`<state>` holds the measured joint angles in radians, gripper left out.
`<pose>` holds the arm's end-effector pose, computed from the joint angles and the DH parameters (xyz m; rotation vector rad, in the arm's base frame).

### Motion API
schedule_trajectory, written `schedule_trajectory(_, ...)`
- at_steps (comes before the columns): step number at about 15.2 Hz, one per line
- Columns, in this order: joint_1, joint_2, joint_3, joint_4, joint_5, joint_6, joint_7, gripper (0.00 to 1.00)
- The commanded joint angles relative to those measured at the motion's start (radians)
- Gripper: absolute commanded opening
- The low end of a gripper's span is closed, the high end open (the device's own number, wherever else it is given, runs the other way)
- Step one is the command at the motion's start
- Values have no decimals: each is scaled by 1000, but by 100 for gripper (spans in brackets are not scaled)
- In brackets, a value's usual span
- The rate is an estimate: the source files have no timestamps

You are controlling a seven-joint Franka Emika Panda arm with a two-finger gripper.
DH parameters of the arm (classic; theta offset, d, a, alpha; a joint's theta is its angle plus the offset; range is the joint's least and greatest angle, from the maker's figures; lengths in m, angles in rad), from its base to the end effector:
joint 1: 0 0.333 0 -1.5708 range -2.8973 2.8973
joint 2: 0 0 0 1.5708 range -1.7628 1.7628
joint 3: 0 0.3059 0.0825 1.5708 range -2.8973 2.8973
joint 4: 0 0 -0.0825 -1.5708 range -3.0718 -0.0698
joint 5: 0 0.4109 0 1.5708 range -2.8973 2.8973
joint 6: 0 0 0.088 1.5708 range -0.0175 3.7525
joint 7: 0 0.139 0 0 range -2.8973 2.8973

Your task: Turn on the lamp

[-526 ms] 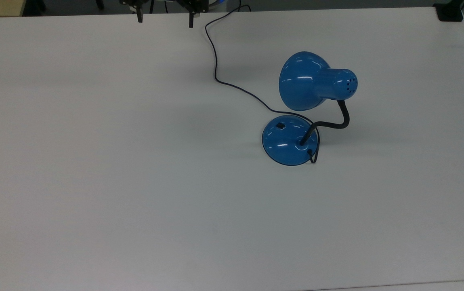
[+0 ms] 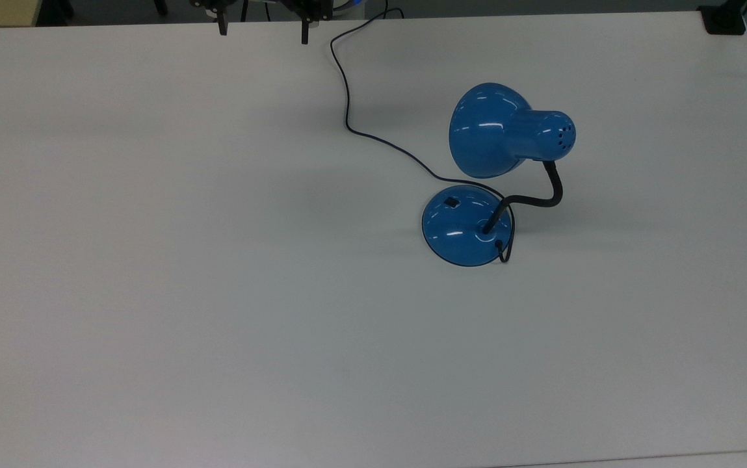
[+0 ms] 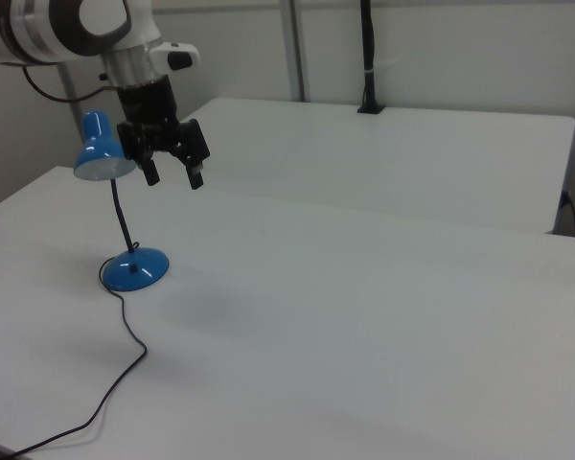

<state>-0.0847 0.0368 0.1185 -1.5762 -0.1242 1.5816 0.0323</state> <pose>0.5916 0.0019 0.5602 3.0205 0.0072 -0.0410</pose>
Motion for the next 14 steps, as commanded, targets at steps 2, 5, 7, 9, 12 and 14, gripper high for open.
schedule_trajectory(2,19,-3,-16,7,14,-32,4,100)
schedule_trajectory(5,19,-3,-16,7,14,-34,4,100)
schedule_trajectory(7,17,-3,-16,5,14,-32,3,74)
schedule_trajectory(9,17,-3,-17,4,17,-31,-5,28)
schedule_trajectory(12,17,-3,-17,2,34,-28,-15,0)
schedule_trajectory(14,17,-3,-16,1,34,-25,-15,0)
